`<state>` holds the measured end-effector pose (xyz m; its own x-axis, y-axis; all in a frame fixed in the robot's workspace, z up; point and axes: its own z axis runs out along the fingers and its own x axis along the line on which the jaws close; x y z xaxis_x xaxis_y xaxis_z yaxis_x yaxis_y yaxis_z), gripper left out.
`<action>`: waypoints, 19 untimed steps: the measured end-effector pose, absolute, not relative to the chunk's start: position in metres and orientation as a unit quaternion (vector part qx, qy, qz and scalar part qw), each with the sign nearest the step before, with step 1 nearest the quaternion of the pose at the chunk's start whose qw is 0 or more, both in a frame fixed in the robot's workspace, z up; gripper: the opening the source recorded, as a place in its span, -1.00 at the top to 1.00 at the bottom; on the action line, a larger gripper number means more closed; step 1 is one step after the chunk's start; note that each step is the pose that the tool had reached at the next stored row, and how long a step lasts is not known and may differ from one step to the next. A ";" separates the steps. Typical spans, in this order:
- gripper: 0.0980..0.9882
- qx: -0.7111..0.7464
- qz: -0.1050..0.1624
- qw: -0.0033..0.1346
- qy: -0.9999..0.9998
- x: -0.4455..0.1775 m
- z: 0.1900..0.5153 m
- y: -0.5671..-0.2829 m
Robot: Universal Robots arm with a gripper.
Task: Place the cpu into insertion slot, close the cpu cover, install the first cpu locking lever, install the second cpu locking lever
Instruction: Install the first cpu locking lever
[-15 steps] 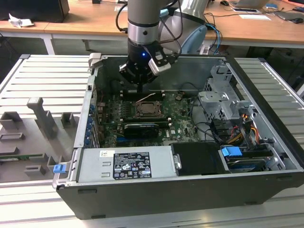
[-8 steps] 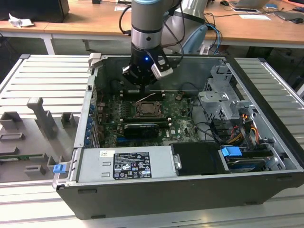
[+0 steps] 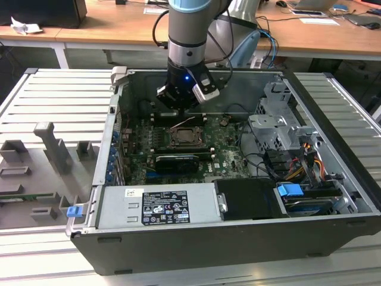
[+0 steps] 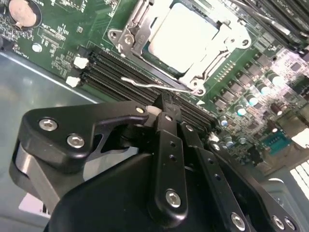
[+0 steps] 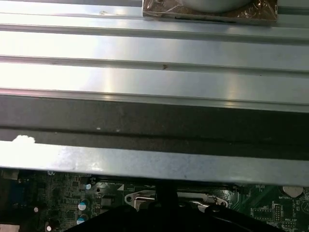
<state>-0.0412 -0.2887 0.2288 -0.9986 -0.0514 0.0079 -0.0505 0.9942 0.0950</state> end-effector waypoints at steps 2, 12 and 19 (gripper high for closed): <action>0.98 0.026 -0.047 0.005 -0.999 -0.039 0.227 -0.288; 0.98 0.026 -0.047 0.005 -0.999 -0.026 0.221 -0.286; 0.98 0.026 -0.047 0.005 -0.999 -0.019 0.216 -0.286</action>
